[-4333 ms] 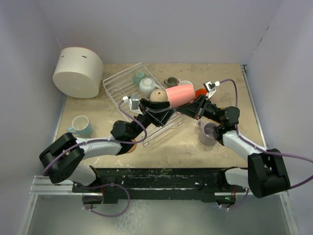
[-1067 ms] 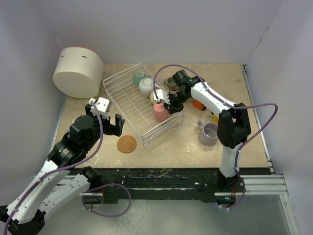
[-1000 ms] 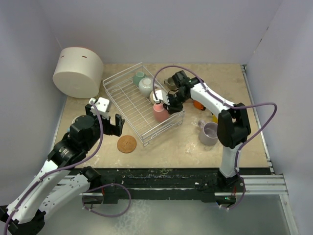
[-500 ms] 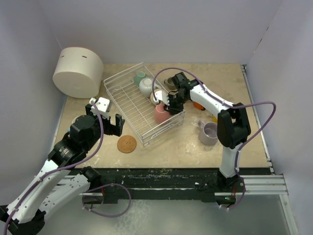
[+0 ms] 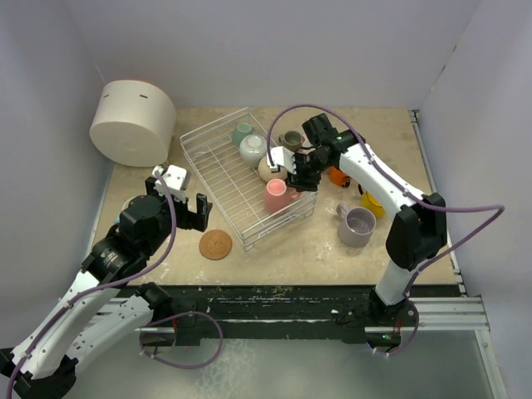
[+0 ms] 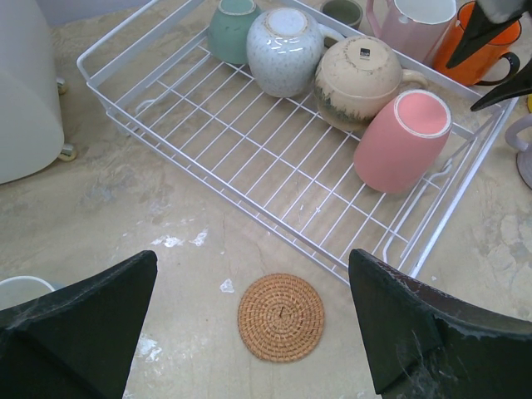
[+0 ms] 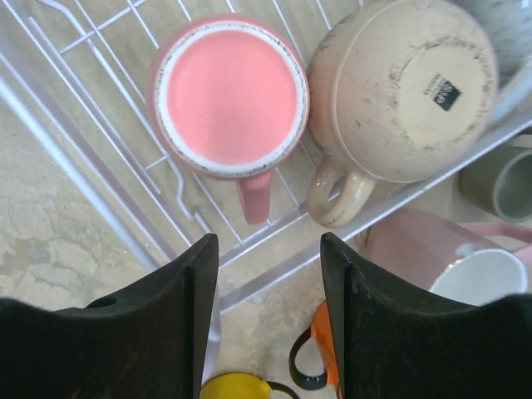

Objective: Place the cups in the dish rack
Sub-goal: Turn the cup upside down in the dish rack.

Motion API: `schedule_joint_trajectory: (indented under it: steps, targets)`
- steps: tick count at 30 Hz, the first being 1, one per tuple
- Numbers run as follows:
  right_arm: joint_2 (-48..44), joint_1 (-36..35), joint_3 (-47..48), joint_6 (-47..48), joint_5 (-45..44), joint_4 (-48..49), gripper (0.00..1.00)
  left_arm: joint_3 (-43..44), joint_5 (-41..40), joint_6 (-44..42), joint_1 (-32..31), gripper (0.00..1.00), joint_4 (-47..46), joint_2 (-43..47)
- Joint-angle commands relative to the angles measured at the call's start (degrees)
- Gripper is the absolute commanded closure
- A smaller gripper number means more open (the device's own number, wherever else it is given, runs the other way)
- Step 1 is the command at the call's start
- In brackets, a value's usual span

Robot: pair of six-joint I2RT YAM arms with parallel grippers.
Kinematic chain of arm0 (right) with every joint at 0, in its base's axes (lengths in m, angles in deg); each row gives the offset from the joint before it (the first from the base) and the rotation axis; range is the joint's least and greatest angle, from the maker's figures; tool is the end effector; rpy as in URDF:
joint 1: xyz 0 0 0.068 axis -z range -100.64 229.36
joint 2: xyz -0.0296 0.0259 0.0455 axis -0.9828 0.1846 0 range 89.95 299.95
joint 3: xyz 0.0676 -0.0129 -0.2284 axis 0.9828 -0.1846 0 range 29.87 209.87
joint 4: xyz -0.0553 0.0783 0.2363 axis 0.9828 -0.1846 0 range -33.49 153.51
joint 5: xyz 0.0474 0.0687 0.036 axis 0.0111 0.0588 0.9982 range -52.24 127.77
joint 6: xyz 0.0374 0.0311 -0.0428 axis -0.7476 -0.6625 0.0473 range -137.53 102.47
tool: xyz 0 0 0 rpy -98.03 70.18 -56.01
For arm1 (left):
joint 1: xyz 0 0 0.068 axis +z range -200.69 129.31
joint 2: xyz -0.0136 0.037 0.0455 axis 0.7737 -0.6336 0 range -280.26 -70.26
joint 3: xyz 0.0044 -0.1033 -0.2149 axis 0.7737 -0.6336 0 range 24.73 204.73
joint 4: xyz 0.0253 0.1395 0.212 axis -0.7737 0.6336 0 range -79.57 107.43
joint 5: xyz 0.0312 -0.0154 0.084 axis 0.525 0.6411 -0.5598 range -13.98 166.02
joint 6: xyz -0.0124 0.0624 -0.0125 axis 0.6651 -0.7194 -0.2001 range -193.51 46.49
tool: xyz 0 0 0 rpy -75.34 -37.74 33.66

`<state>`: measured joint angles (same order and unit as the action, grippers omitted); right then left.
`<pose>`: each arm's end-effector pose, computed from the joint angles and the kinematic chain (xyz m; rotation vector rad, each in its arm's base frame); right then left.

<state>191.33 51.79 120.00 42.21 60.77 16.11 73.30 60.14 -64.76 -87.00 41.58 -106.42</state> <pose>0.3216 0.1901 0.2469 -1.8256 1.7067 0.2938 0.1464 -0.0904 0.3187 0.2661 1.8755 -0.2748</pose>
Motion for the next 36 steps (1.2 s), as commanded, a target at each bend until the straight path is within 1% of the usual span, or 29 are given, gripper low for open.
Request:
schedule_joint_trajectory:
  steps: [1, 5, 6, 7, 9, 13, 16, 21, 24, 29, 36]
  targets:
    - [-3.99, 0.21, 2.54, 0.59, 1.38, -3.97, 0.45, 0.59, -0.73, -0.94, 0.38, 0.01, -1.11, 0.29]
    - [-6.20, 0.17, 3.01, -0.45, 7.00, -4.17, 0.45, 0.61, -0.73, -1.00, 0.43, 0.00, -1.10, 0.43]
    - [-6.62, 0.11, 3.22, -1.85, 9.00, -3.55, 0.41, 0.64, -0.73, -0.94, 0.45, 0.01, -1.10, 0.42]
    - [-6.78, -0.05, 3.54, -3.53, 10.85, -3.07, 0.35, 0.64, -0.73, -0.99, 0.42, 0.01, -1.15, 0.39]
    - [-6.61, -0.54, 4.61, -5.49, 14.30, -3.02, 0.30, 0.64, -0.73, -1.06, 0.47, 0.01, -1.10, 0.34]
    - [-5.51, -2.74, 6.09, -7.27, 18.58, -2.47, 0.27, 0.59, -0.73, -1.02, 0.41, 0.01, -1.14, 0.21]
    - [-3.96, -5.62, 6.73, -8.97, 16.29, -1.09, 0.27, 0.64, -0.88, -1.02, 0.47, 0.01, -1.07, 0.18]
    - [-0.77, -9.93, 7.54, -11.89, 6.95, 1.96, 0.27, 0.63, -0.93, -1.11, 0.51, 0.01, -1.11, 0.12]
    - [1.51, -11.35, 8.24, -12.67, 3.80, 2.83, 0.28, 0.64, -0.75, -1.15, 0.46, 0.01, -1.10, 0.00]
    - [4.74, -12.26, 10.14, -13.97, 0.82, 2.95, 0.38, 0.64, -0.64, -1.20, 0.46, 0.01, -1.10, -0.05]
    - [6.18, -12.65, 10.60, -14.70, -3.91, 3.37, 0.49, 0.62, -0.56, -1.28, 0.48, 0.01, -1.20, 0.13]
